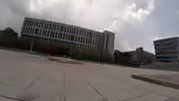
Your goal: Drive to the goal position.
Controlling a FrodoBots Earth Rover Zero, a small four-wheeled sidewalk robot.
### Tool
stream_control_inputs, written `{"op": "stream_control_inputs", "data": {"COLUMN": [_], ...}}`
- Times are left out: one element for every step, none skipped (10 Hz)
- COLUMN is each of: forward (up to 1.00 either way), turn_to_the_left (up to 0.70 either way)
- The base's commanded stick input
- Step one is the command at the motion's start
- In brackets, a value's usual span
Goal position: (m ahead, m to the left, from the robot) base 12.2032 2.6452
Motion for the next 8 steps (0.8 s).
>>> {"op": "stream_control_inputs", "data": {"forward": [0.70, 0.70, 0.70, 0.70, 0.70, 0.70, 0.70, 0.27], "turn_to_the_left": [-0.02, 0.00, 0.00, 0.00, 0.00, 0.00, 0.00, 0.00]}}
